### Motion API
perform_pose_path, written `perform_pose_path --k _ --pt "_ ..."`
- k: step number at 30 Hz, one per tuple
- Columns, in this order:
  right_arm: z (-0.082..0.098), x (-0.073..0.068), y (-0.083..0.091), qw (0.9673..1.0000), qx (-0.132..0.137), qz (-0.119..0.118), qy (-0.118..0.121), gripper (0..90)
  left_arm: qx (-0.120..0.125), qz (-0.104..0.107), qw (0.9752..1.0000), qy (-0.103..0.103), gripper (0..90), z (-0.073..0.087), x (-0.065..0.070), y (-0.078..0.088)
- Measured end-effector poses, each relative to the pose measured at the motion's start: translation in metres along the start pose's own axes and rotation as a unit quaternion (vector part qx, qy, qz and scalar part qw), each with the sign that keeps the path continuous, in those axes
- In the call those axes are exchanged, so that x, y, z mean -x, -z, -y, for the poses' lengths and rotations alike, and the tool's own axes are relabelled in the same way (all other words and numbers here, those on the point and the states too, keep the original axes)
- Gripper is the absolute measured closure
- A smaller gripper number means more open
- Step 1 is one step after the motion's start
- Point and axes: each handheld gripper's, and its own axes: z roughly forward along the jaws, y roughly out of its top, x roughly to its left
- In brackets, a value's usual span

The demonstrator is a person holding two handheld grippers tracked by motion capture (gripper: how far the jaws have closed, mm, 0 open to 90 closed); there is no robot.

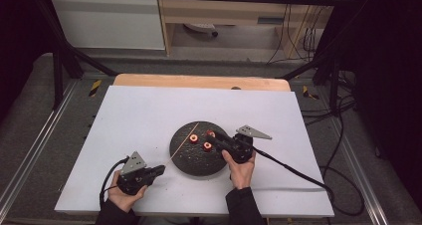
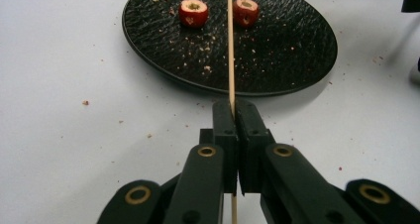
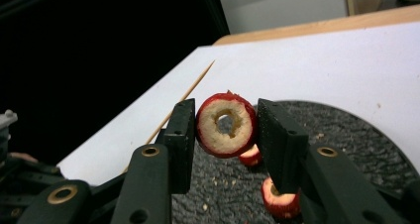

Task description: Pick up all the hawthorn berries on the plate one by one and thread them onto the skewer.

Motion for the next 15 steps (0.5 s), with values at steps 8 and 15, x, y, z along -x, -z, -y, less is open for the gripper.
perform_pose_path --k 8,15 --pt "-0.0029 0.0009 -0.0026 0.9987 0.05 0.002 -0.011 60.9 0.009 -0.002 0.9999 0.006 87.9 -0.0008 0.0055 -0.0029" --pt "-0.0064 0.0035 -0.0068 0.9953 0.092 -0.001 -0.032 60.9 0.018 -0.004 0.9998 0.012 87.9 -0.002 0.01 -0.0048"
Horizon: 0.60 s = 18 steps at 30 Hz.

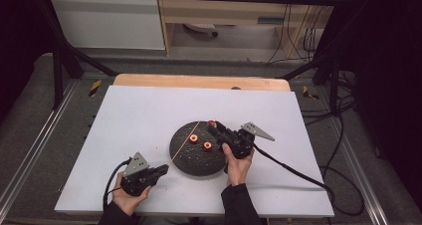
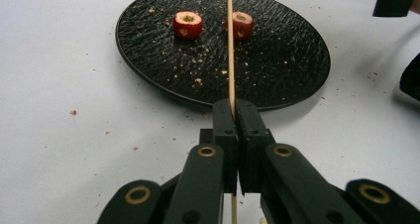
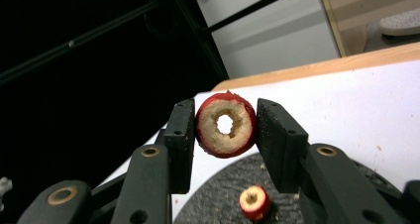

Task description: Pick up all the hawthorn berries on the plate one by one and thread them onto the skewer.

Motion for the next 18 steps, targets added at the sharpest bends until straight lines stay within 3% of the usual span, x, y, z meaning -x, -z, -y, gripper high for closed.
perform_pose_path --k 8,18 --pt "-0.001 0.003 -0.005 0.999 0.042 0.005 -0.01 60.9 0.006 0.002 1.0 0.005 87.9 -0.001 0.005 -0.002" --pt "-0.001 0.004 -0.008 0.9968 0.075 0.008 -0.025 60.9 0.01 0.012 0.9999 0.004 87.9 -0.003 0.014 -0.004"
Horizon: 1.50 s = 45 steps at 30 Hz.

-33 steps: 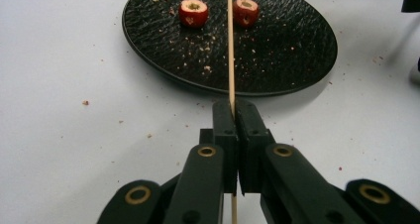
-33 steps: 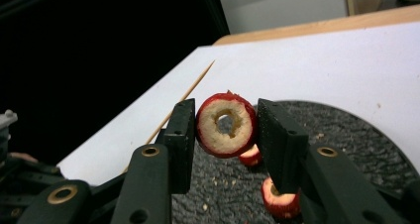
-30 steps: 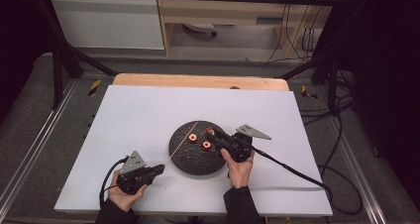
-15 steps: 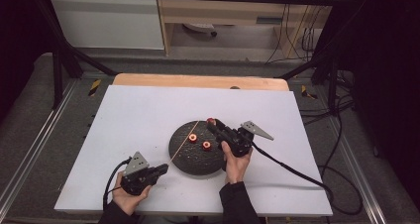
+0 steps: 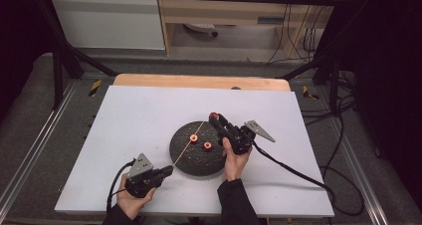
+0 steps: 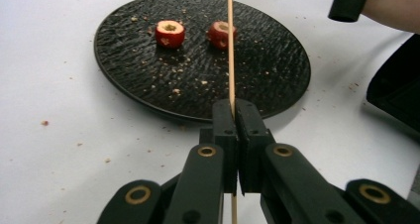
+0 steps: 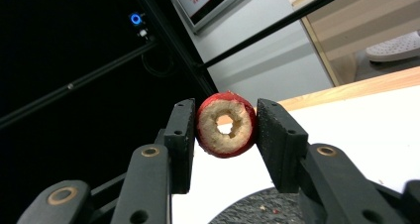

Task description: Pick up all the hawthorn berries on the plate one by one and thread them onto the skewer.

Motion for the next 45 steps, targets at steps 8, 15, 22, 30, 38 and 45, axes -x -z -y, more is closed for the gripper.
perform_pose_path --k 8,15,22,30,38,45 --pt "0.001 -0.001 0.0 0.9998 0.015 -0.007 -0.011 60.9 0.0 0.007 1.0 -0.001 87.9 -0.001 0.006 -0.002" --pt "0.005 -0.001 -0.001 0.9994 0.022 -0.01 -0.026 61.0 0.001 0.009 1.0 -0.001 87.9 -0.001 0.009 -0.003" --pt "0.006 -0.001 -0.001 0.9989 0.025 -0.014 -0.036 61.0 0.003 0.01 0.9999 0.0 87.9 -0.001 0.011 -0.004" --pt "0.008 -0.001 -0.001 0.9988 0.025 -0.016 -0.039 61.0 0.007 0.008 0.9999 0.003 87.9 -0.001 0.012 -0.005" --pt "0.011 -0.001 -0.002 0.9985 0.029 -0.018 -0.044 61.1 0.015 0.003 0.9997 0.019 87.8 -0.004 0.018 -0.009" --pt "0.016 -0.001 -0.002 0.9982 0.032 -0.017 -0.047 61.2 0.024 -0.016 0.9989 0.037 88.0 -0.008 0.029 -0.014"
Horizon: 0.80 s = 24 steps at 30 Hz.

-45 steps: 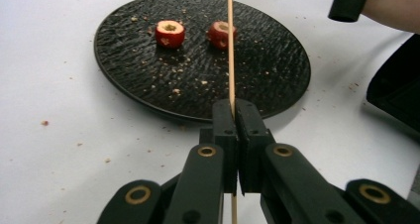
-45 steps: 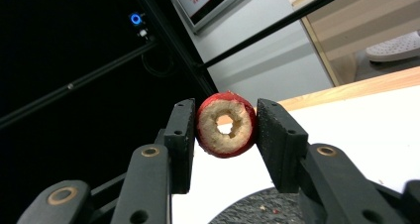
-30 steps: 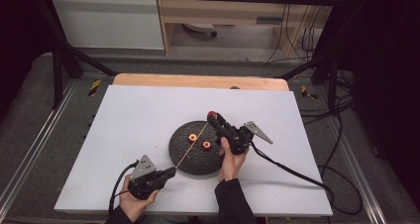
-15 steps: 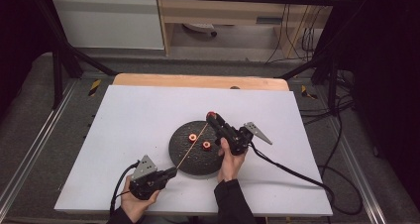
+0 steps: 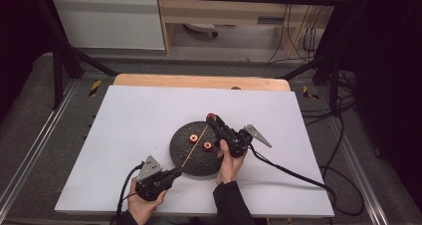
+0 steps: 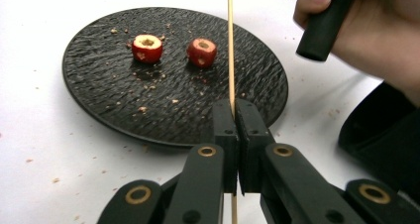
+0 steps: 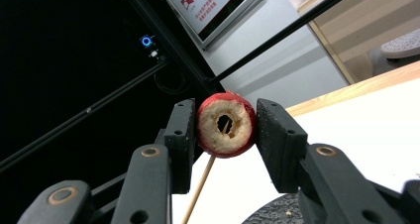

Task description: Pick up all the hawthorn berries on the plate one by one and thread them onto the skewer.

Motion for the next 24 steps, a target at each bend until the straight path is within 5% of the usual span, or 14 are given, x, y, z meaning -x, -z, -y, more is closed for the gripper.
perform_pose_path --k 12,24 --pt "0.003 -0.003 0.003 1.0 -0.008 -0.006 0.0 61.2 0.008 -0.005 0.9998 0.018 88.0 -0.018 0.007 -0.016" --pt "0.007 -0.006 0.008 0.9997 -0.023 -0.012 0.006 61.3 0.012 -0.007 0.9999 0.007 88.1 -0.039 0.005 -0.033"
